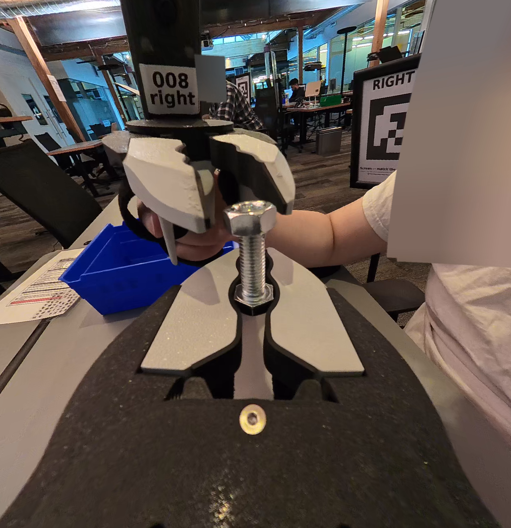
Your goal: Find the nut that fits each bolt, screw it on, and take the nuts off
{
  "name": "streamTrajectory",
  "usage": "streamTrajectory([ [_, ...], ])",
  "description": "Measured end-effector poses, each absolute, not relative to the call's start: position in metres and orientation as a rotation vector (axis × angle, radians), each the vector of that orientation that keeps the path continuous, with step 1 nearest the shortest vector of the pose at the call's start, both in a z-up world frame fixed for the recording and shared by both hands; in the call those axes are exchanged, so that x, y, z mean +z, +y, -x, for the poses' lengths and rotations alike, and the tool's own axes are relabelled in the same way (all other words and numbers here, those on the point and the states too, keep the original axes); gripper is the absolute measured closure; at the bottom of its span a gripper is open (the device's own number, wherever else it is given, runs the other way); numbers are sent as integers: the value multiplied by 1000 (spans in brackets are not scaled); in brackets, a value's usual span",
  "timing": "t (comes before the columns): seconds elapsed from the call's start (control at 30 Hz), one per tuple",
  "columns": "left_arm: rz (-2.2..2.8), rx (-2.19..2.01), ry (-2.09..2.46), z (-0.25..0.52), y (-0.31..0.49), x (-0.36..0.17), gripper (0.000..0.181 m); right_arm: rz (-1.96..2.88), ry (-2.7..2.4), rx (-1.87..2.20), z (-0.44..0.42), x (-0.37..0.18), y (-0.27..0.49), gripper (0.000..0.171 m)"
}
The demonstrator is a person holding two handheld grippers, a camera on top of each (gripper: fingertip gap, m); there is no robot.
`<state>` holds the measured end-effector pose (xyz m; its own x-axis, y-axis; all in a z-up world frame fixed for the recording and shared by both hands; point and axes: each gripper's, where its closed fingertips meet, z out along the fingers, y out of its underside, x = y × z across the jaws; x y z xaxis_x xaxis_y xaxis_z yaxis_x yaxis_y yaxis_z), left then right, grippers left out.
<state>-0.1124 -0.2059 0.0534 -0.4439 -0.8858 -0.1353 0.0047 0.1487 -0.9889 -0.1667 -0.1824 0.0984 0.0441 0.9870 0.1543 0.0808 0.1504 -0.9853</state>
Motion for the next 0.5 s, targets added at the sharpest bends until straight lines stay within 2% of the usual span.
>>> streamTrajectory([
  [0.5, 906, -1368, 1610, 111, -199, 52, 171, 1210, -1273, 1009, 168, 96, -177, 154],
])
